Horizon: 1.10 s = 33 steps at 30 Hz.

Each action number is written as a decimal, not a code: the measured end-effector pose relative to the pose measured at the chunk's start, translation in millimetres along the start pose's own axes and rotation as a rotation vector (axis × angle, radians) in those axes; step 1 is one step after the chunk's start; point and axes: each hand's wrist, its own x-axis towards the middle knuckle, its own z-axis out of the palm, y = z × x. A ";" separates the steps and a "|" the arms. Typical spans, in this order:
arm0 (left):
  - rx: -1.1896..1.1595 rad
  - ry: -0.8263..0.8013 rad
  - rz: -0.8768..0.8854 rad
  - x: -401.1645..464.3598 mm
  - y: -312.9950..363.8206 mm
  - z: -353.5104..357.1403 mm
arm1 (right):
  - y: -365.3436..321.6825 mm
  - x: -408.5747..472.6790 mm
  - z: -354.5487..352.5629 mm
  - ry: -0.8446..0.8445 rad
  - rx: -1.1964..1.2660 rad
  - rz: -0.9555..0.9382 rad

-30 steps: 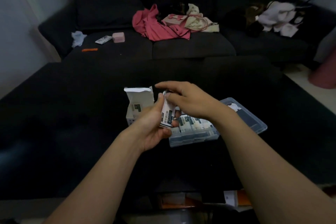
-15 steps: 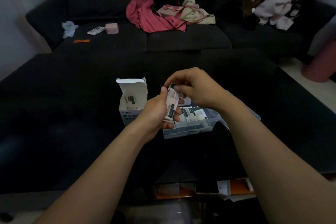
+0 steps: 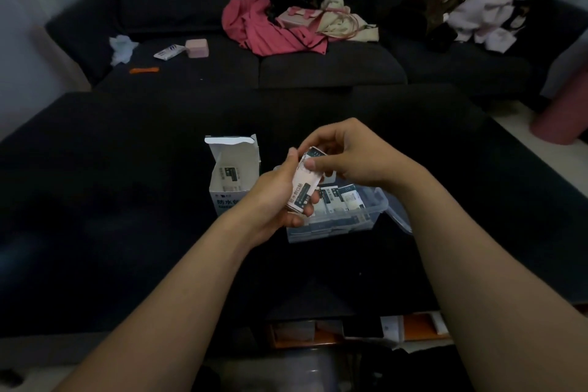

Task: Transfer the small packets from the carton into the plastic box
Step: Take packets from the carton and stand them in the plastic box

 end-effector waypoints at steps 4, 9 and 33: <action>0.180 -0.031 0.007 -0.4 3.9 -7.6 | 3.1 -1.3 -6.8 -0.136 -0.049 0.111; 0.203 -0.117 -0.005 -3.3 6.9 -12.0 | 6.9 -5.0 -3.6 -0.111 -0.146 0.081; 0.224 0.029 0.103 -1.6 0.3 17.9 | -9.8 -3.4 4.5 -0.005 -0.279 -0.122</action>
